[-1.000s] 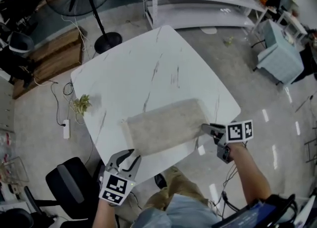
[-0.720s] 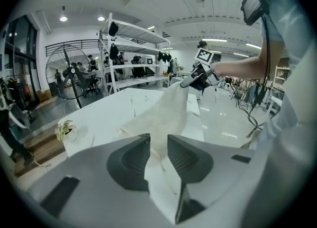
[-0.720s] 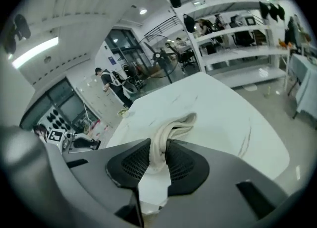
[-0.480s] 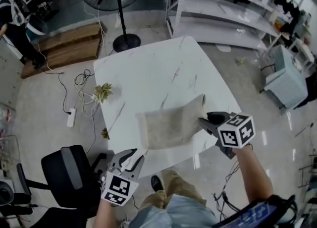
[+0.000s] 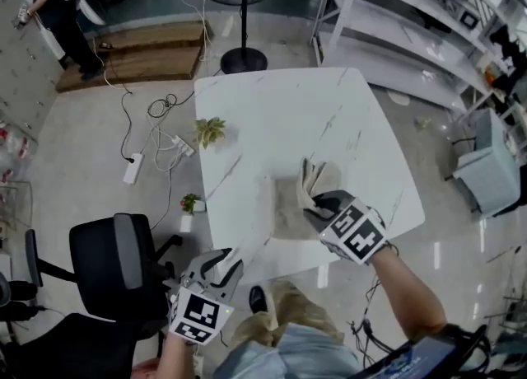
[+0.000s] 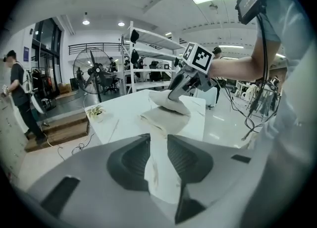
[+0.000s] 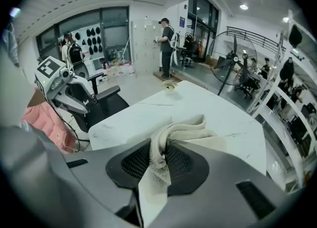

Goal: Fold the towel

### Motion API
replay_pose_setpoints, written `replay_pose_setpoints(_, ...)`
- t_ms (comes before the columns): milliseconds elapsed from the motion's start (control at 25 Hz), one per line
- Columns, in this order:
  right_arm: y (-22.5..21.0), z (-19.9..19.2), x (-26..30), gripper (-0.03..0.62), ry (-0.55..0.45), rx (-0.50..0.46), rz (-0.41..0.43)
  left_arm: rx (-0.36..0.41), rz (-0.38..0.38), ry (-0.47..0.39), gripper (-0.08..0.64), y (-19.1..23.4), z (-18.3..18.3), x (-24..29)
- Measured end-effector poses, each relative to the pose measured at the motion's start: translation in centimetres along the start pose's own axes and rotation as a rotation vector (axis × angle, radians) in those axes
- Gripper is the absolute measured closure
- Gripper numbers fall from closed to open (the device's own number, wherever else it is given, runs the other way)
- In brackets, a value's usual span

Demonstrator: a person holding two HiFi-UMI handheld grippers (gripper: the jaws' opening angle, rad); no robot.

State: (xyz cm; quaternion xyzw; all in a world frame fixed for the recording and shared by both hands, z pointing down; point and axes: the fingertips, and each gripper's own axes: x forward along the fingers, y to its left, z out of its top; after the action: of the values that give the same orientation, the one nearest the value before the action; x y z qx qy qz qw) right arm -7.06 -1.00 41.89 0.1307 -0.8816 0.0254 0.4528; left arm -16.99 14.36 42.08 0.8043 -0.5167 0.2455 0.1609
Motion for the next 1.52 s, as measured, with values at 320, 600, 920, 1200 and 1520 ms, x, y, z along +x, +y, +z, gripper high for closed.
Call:
replay_pose_setpoints(320, 3.3, -0.3, 5.9, 0.494, 0.100, -0.202, 0.036, -0.053, 0.041, 0.023, 0.448, 0.7, -2.4, -1.2)
replay_pose_setpoints(600, 4.9, -2.0, 9.4, 0.486, 0.178, -0.259, 0.095, -0.080, 0.054, 0.041, 0.448, 1.1, -3.0, -1.1)
replay_pose_setpoints(920, 6.0, 0.3, 6.9, 0.388, 0.027, -0.177, 0.195, -0.068, 0.038, 0.046, 0.448, 1.0, -2.3, -0.5)
replay_pose_setpoints(1200, 1.3, 0.8, 3.1, 0.532, -0.105, -0.082, 0.092, -0.032, 0.003, 0.032, 0.449, 0.6, -0.4, 1.1)
replay_pose_setpoints(1520, 5.5, -1.9, 9.0, 0.550, -0.033, -0.210, 0.190, -0.059, -0.038, 0.033, 0.449, -0.9, 0.0, 3.4)
